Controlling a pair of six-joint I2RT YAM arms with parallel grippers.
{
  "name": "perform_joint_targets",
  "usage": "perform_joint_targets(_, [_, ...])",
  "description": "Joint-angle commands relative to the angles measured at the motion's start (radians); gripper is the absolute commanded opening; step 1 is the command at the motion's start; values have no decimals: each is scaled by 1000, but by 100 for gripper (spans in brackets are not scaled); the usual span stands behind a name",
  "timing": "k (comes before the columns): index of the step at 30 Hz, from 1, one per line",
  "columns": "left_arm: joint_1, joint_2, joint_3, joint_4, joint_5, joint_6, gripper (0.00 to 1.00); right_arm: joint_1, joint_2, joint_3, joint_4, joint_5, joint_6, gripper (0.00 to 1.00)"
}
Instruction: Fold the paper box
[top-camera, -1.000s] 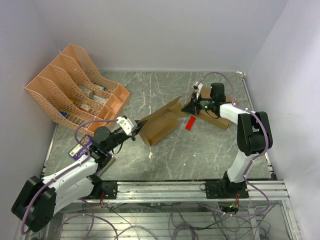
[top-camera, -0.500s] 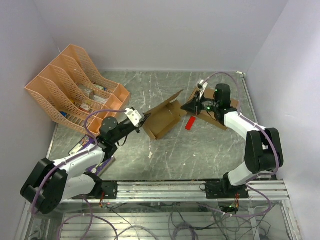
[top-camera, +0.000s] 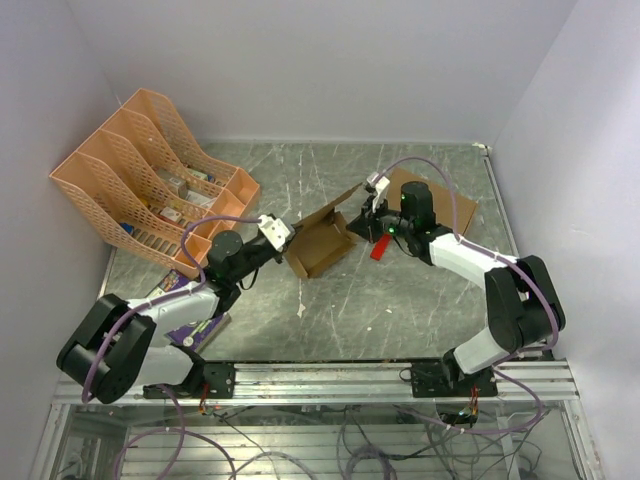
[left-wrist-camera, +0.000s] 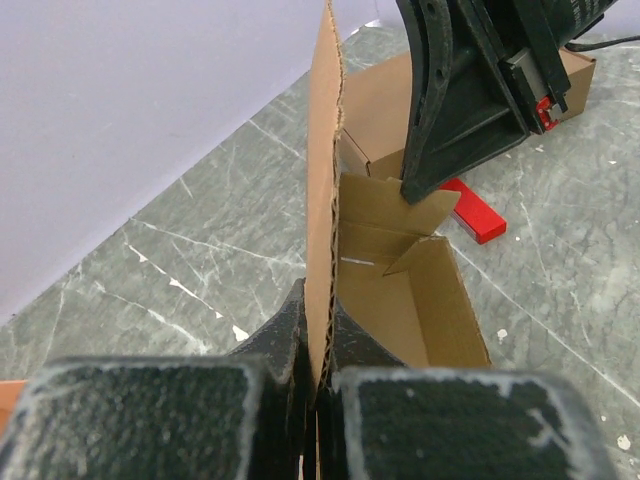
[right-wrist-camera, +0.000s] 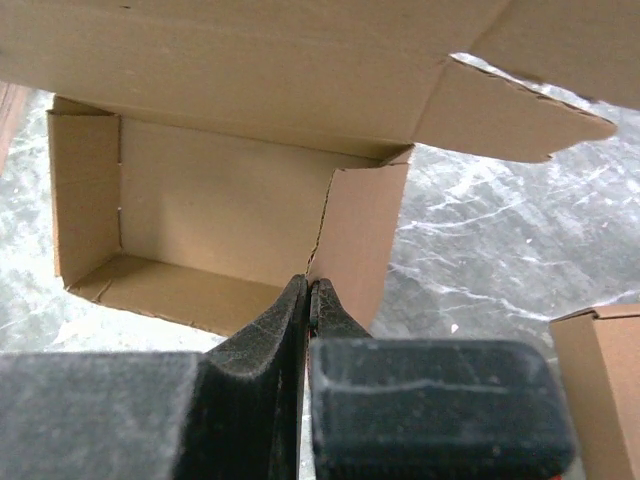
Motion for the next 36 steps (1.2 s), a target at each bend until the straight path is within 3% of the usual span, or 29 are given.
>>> perform_joint_targets(1, [3,0,-20,123,18,28,7,5,15,21,-39,38,-24,0])
perform_joint_targets(5, [2,-4,-43,135,34,28,7,-24,25,22,-35,-5,-24,11])
perform_joint_targets(10, [2,2,-35,120,68,38,7,-64,92,56,-37,-128,-5,15])
perform_joint_targets(16, [2,-5,-22,89,83,58,7,-108,143,68,-8,-248,18,27])
perform_joint_targets(22, [3,-9,-20,53,109,84,7,-165,184,66,34,-361,35,30])
perform_joint_targets(36, [-4,-53,-50,-8,148,109,7,-236,148,56,-30,-511,1,52])
